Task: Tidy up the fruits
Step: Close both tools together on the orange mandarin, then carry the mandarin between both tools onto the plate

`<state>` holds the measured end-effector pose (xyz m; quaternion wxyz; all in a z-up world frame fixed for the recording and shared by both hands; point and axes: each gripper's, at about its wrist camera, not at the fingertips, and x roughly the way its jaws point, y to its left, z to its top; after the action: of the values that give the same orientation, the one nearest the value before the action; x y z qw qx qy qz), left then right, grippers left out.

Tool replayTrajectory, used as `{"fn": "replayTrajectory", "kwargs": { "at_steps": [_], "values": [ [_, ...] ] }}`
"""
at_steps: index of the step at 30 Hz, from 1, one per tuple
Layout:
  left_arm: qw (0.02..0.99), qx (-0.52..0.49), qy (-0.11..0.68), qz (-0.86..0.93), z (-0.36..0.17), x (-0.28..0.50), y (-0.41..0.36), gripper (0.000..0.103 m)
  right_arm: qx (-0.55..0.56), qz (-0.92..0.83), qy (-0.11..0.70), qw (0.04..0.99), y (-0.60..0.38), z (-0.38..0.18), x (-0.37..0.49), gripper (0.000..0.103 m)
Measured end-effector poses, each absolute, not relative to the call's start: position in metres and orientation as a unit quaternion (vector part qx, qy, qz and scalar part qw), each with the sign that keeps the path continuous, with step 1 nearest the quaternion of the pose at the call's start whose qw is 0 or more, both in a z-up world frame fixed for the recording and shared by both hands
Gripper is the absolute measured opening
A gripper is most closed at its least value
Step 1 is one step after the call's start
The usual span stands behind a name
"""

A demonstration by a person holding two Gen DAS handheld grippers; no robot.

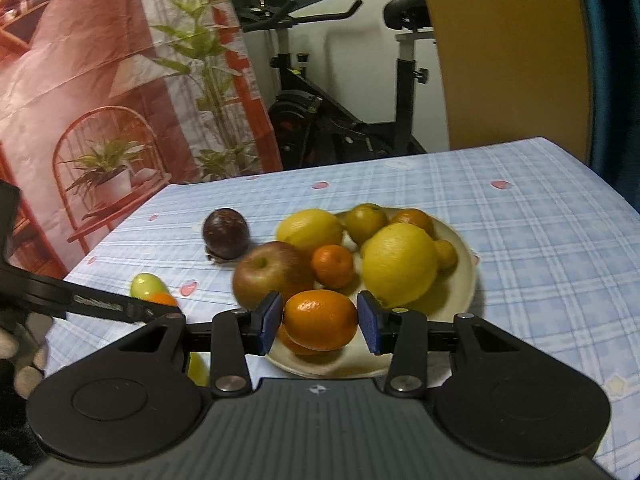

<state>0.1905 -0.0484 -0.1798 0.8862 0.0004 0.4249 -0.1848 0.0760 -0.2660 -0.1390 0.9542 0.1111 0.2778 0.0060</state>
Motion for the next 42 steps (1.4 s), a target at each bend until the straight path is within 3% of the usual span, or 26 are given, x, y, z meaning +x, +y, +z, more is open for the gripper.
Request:
{"fn": "replayTrajectory", "kwargs": {
  "at_steps": [18, 27, 42],
  "values": [
    [0.880, 0.061, 0.363, -0.299, -0.136, 0.207, -0.127, 0.040, 0.114, -0.019, 0.283, 0.952, -0.276, -0.155, 0.077, 0.044],
    [0.849, 0.142, 0.357, -0.363, -0.154, 0.207, -0.194, 0.040, 0.101, -0.020, 0.286, 0.953, -0.276, -0.165, 0.079, 0.044],
    [0.827, 0.158, 0.395, -0.368, -0.175, 0.210, -0.206, 0.040, 0.101, -0.013, 0.280, 0.955, -0.275, -0.168, 0.079, 0.044]
  ]
}}
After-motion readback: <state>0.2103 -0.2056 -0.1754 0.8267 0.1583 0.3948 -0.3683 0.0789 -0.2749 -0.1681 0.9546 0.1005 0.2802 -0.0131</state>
